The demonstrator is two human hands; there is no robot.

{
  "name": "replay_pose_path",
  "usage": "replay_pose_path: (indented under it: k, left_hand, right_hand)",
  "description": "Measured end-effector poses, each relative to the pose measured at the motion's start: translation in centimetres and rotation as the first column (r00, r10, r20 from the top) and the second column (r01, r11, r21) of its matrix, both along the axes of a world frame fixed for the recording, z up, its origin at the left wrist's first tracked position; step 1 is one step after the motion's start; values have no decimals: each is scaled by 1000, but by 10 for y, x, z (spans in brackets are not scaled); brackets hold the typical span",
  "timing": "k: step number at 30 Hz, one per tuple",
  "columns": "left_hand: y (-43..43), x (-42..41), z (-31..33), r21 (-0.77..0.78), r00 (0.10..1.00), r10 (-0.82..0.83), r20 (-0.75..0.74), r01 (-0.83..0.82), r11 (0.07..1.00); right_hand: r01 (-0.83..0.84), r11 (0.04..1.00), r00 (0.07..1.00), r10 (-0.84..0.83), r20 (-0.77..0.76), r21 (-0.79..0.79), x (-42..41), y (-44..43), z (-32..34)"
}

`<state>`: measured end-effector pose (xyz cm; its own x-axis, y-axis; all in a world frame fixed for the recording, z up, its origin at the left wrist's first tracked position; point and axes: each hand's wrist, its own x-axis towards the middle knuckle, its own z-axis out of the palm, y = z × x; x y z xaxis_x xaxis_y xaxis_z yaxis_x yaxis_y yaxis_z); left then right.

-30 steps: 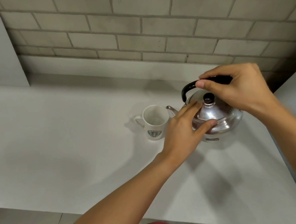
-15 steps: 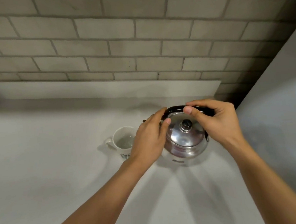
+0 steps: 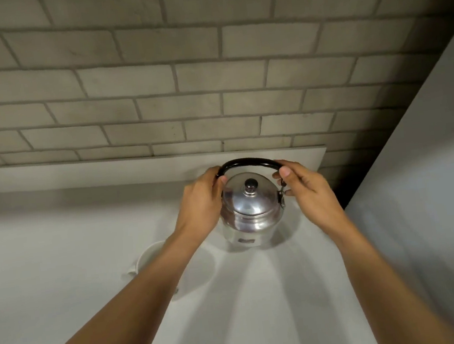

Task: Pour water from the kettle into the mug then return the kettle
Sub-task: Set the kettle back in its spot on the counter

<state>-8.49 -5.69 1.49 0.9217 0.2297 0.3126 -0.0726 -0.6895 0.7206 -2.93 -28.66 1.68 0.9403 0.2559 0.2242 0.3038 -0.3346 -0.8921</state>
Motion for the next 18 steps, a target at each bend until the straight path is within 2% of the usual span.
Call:
replay_pose_path:
  k: [3, 6, 12, 18]
  left_hand:
    - [9, 31, -5, -20, 999, 48, -12, -48, 999]
    - [25, 58, -14, -79, 992, 86, -97, -94, 992]
    - [49, 101, -30, -174, 966, 16, -257, -62, 983]
    - [60, 124, -47, -262, 953, 26, -302, -109, 959]
  right_hand:
    - [-30, 997, 999, 31, 12, -67, 31, 13, -2]
    - [-39, 996, 999, 39, -7, -79, 59, 32, -6]
    - [-12, 997, 998, 7, -70, -81, 97, 60, -34]
    - [-17, 991, 996, 6, -85, -130, 122, 77, -42]
